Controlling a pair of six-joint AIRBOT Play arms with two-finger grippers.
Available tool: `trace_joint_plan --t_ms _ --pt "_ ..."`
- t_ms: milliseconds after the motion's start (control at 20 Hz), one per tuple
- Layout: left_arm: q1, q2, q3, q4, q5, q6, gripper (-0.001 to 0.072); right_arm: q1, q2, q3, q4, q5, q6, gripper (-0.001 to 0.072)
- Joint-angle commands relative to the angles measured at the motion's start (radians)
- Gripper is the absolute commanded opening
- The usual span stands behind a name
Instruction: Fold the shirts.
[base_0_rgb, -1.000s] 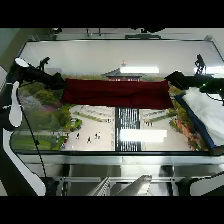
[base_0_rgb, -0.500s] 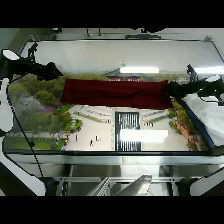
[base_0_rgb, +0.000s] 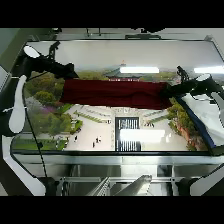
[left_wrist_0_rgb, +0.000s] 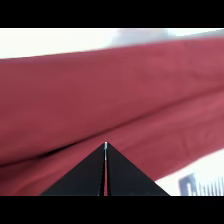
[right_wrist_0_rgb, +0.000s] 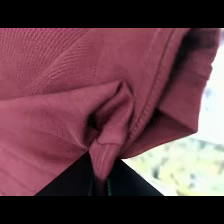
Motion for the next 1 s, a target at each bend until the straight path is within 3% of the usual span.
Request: trace_joint_plan --t_ms 0,150,300,600,700,800,950 --pt "-0.148 -0.047 0.000 0.003 0.005 0.010 0.0006 0.003 0.046 0.071 0.026 0.107 0.031 0.0016" --pt "-0.299 -0.126 0.000 0.007 0.189 0.008 0.0006 0.008 0.130 0.126 0.048 0.224 0.052 0.0016" --pt "-0.429 -0.192 0.000 0.008 0.344 0.008 0.0006 0.032 0.226 0.156 0.176 0.326 0.053 0.0016" --pt "-0.551 -0.214 0.001 -0.001 0.443 -0.026 0.0008 0.132 0.314 0.209 0.237 0.322 0.110 0.0016" --pt "-0.552 -0.211 0.040 0.000 0.364 -0.026 0.0008 0.166 0.309 0.209 0.233 0.285 0.134 0.0016" --pt "-0.522 -0.187 0.119 0.000 0.200 -0.026 0.0007 0.194 0.303 0.209 0.233 0.267 0.137 0.0016" --pt "-0.411 -0.010 0.114 0.000 -0.025 -0.067 0.0006 0.249 0.291 0.209 0.233 0.232 0.164 0.0016"
